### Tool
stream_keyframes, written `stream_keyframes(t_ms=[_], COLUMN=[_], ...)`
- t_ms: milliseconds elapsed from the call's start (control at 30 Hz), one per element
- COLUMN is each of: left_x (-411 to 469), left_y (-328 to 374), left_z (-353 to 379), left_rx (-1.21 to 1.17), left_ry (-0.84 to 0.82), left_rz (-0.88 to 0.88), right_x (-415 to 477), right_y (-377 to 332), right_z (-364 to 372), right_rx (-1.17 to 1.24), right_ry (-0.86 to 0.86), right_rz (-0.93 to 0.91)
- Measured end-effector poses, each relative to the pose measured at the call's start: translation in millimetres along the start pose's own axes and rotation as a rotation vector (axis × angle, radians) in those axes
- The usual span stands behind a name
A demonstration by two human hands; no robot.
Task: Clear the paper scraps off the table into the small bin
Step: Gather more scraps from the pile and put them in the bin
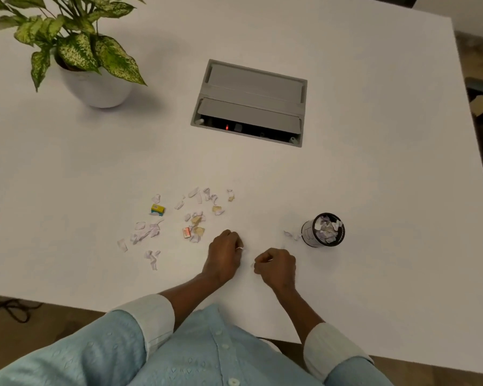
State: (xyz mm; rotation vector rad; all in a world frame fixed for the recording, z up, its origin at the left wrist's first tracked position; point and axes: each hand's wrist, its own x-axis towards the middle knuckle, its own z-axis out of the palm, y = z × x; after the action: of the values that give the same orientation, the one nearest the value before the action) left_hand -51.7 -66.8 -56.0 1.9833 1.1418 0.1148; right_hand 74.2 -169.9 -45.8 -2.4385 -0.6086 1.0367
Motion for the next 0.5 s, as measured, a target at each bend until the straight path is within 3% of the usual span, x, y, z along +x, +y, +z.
stream_keyframes(t_ms=[200, 333, 500], left_x=[24.7, 45.2, 64.3], left_y=[84.4, 131.8, 168.8], left_z=[20.8, 33.8, 49.8], left_rx=[-0.118, -0.133, -0.126], left_ry=[0.005, 0.000, -0.026], left_rz=[0.152, 0.212, 0.251], right_x=[-1.0, 11.1, 29.4], right_y=[5.9, 8.4, 14.5], right_z=[-67.4, -115.4, -149.8], right_rx=[0.244, 0.244, 0.174], right_ry=[0.295, 0.523, 0.553], right_rz=[-0.012, -0.018, -0.039])
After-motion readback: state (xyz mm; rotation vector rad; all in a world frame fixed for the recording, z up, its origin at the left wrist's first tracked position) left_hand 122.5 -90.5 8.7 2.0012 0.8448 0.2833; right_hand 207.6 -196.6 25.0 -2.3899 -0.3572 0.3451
